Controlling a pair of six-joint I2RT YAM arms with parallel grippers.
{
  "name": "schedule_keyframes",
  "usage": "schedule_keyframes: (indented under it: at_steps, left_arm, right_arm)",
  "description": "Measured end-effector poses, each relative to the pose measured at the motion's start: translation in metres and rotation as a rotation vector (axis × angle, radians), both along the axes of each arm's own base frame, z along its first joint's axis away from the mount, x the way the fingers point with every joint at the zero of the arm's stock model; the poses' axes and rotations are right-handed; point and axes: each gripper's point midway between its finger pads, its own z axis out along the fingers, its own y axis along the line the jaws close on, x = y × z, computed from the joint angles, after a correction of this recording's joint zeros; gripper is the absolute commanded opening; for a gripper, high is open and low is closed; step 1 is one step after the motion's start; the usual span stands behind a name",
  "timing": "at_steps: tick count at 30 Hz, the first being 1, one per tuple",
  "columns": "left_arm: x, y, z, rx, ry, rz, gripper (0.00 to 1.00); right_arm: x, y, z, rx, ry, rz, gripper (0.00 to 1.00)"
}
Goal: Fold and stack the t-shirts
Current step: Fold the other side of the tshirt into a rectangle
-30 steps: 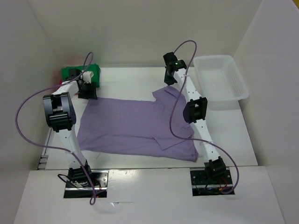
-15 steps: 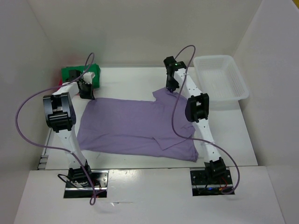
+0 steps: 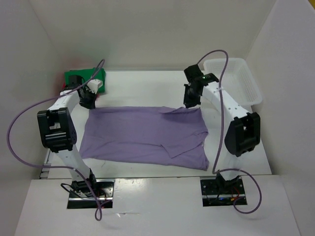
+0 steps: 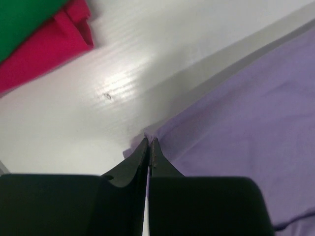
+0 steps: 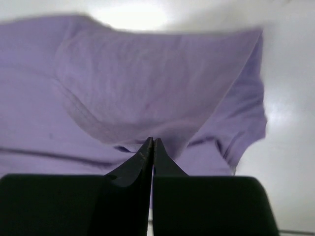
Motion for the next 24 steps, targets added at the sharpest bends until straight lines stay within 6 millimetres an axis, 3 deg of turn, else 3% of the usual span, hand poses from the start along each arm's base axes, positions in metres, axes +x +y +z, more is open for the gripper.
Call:
schedule_keyframes:
  at_steps: [2,6,9,12,17,21,24]
  left_arm:
    - [-0.010,0.002,0.001,0.036,0.006,-0.032,0.00]
    - [-0.033,0.008,-0.004,0.094,0.044,-0.075,0.00]
    - [-0.046,0.018,-0.005,0.124,0.063,-0.075,0.00]
    - [-0.058,0.034,0.000,0.148,0.069,-0.054,0.00]
    - [-0.071,0.046,0.012,0.184,0.054,-0.052,0.00]
    - [-0.067,0.039,0.020,0.188,0.022,-0.072,0.00]
    - [-0.056,0.020,0.024,0.192,-0.011,-0.120,0.00]
  right_arm:
    - [-0.021,0.002,-0.006,0.020,0.010,0.003,0.00]
    - [-0.070,-0.006,-0.046,0.012,0.134,-0.013,0.00]
    - [-0.092,-0.013,-0.060,0.007,0.188,-0.041,0.00]
    - [-0.104,-0.016,-0.057,0.025,0.178,-0.062,0.00]
    - [-0.113,-0.017,-0.031,0.072,0.104,-0.081,0.00]
    - [-0.117,-0.027,-0.020,0.058,0.079,-0.108,0.00]
    - [-0.116,-0.038,-0.018,0.053,0.078,-0.142,0.00]
